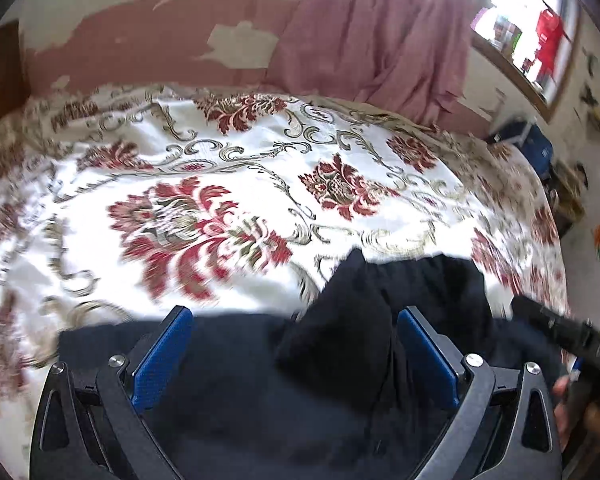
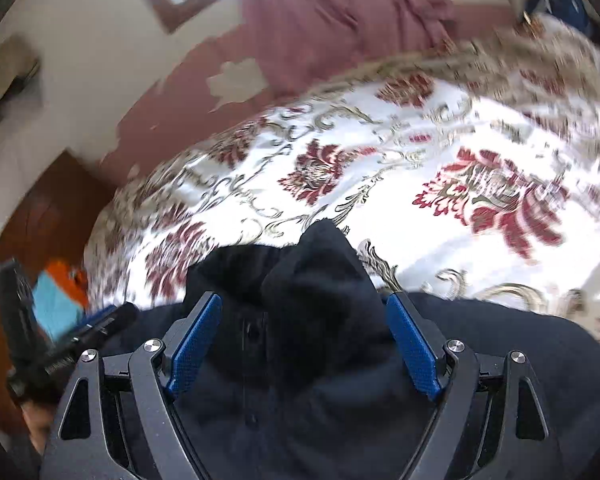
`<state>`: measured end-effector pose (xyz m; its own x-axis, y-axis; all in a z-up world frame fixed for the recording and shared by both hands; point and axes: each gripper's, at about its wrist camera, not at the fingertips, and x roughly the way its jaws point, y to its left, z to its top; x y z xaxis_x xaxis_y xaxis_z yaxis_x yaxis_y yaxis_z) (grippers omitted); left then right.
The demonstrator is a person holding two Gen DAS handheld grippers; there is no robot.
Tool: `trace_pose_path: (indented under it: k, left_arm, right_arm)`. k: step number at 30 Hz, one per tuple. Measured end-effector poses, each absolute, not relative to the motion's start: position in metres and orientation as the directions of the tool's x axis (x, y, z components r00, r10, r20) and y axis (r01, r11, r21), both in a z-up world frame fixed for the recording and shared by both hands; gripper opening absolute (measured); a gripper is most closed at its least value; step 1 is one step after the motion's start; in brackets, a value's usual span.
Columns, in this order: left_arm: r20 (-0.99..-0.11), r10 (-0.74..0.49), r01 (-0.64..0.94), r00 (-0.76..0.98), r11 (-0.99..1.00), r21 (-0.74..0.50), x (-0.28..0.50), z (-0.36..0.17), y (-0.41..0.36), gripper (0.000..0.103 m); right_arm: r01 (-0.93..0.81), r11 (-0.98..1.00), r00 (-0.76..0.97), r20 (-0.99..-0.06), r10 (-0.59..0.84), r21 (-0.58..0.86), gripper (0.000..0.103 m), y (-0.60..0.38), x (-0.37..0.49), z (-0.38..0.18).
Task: Fold large clothes
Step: 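Grasp the jacket hem with the left tool while the right tool grasps it too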
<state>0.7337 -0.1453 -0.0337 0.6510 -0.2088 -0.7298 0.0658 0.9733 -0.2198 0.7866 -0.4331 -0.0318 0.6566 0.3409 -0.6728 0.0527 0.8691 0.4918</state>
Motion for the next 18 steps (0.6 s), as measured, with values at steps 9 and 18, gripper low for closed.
trace_pose_path:
  k: [9,18]
  left_arm:
    - [-0.767,-0.288,0.106,0.574,0.954,-0.28,0.776,-0.067,-0.181,0.012]
    - [-0.711,-0.347,0.284,0.611,0.935,-0.212,0.698,-0.026,-0.138,0.006]
  right_arm:
    - [0.064,0.86,0.644,-0.68,0.352,0.506,0.029,-0.418,0.826,-0.055]
    - [-0.203,0.946,0.668,-0.67,0.324,0.254,0.009,-0.43,0.747,0.001]
